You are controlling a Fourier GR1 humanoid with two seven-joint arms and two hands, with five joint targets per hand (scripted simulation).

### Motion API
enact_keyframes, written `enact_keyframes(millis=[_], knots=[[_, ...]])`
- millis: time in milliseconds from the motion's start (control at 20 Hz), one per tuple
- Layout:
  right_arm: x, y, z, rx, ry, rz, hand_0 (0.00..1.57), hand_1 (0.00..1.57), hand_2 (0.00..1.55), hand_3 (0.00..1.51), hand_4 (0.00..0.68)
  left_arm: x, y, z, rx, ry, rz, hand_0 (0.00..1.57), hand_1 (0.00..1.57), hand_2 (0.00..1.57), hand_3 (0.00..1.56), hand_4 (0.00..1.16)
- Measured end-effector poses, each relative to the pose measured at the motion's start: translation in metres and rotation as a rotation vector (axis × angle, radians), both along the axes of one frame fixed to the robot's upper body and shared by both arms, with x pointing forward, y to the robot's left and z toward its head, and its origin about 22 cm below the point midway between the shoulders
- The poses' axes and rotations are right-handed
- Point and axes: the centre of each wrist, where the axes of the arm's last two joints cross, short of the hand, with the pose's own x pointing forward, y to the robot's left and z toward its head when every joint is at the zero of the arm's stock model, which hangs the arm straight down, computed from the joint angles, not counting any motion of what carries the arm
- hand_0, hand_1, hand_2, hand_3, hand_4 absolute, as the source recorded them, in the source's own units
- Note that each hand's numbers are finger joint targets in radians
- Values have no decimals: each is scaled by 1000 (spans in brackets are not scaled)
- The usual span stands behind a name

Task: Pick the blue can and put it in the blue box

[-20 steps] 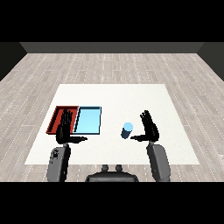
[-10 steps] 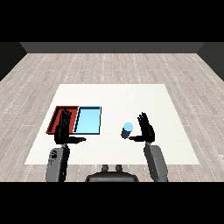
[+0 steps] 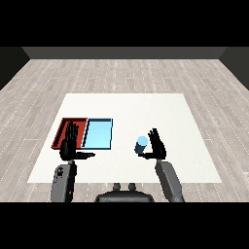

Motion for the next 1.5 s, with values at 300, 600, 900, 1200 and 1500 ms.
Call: enact_keyframes(millis=[300,600,900,1200,1500], knots=[[16,15,-6,9,14,13,0,0,0,0,0,-4,-2,-5,-12,3,-5,0,0,0,0,0],[18,26,-4,13,36,26,0,0,0,0,0,0,0,-1,-17,-2,5,0,0,0,0,0],[25,27,-8,5,58,46,0,0,0,0,0,-4,4,5,-19,-3,-5,0,0,0,0,0],[28,35,-19,6,75,55,0,0,0,0,0,6,9,4,-16,-7,-3,0,0,0,0,0],[42,37,-15,-96,106,-94,1500,1500,1472,1428,647,1,8,2,-8,-1,7,0,0,0,0,0]])
